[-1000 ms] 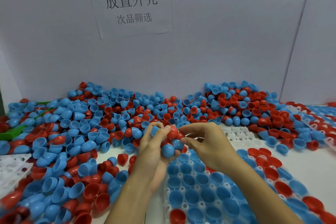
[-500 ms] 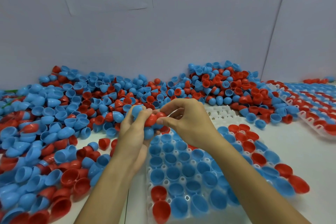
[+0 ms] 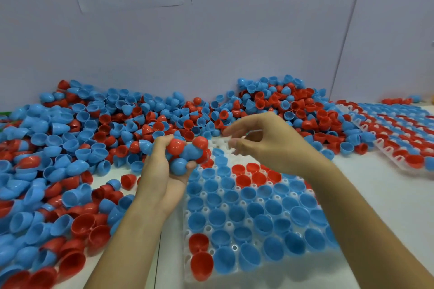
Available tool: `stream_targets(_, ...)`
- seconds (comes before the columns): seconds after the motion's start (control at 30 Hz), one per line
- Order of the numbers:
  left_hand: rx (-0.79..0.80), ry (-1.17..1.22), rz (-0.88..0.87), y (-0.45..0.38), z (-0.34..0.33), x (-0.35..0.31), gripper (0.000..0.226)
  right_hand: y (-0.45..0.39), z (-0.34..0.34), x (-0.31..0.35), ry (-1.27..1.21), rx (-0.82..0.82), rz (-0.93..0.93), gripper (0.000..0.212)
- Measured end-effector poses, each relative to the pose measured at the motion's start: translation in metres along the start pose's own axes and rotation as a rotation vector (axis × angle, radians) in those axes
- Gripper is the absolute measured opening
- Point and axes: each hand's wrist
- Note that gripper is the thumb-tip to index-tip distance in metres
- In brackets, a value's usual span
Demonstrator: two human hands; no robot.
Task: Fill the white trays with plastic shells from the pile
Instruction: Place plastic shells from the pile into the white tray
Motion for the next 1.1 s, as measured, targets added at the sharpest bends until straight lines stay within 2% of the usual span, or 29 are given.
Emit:
stream_targets(0.1, -0.041, 0.099, 0.038, -0.001, 0.002, -0.001, 0.016, 0.022, 0.022, -0.001, 0.201, 0.206, -0.024, 0.009)
stream_targets(0.2, -0.062, 0.126, 0.062, -0.003, 0.004, -0.003, 0.016, 0.05, 0.03, -0.004, 0.303, 0.362, -0.106, 0.011)
stream_targets(0.33, -0.068, 0.134, 0.061, -0.003, 0.006, -0.003, 0.014, 0.081, 0.03, -0.007, 0.468, 0.439, -0.205, 0.006)
stream_targets(0.47, -0.067, 0.111, 0.05, -0.004, 0.006, -0.002, 0.015, 0.092, 0.02, -0.003, 0.588, 0.51, -0.261, 0.019)
stream_targets(0.73, -0.078, 0.071, 0.033, -0.006, 0.007, -0.001, 0.016, 0.097, 0.001, -0.002, 0.782, 0.485, -0.183, 0.021)
stream_targets(0.83, -0.088, 0.064, 0.029, -0.006, 0.007, -0.002, 0.015, 0.098, 0.001, -0.002, 0.757, 0.508, -0.193, 0.024)
stream_targets(0.93, -0.104, 0.063, 0.025, -0.006, 0.007, -0.002, 0.013, 0.097, 0.006, -0.002, 0.718, 0.458, -0.192, 0.031)
stream_targets(1.03, -0.112, 0.061, 0.019, -0.005, 0.007, -0.003, 0.01, 0.095, 0.004, 0.0, 0.696, 0.374, -0.114, 0.036)
stream_targets(1.1, -0.107, 0.058, 0.016, -0.005, 0.006, -0.003, 0.01, 0.093, -0.002, 0.002, 0.663, 0.392, -0.086, 0.04)
Point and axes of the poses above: each hand's wrist, its own y-axis away from the middle knuckle, its own z-axis out of the back of the hand, x = y × z, and after that the axes turned 2 degrees about x, right-handed
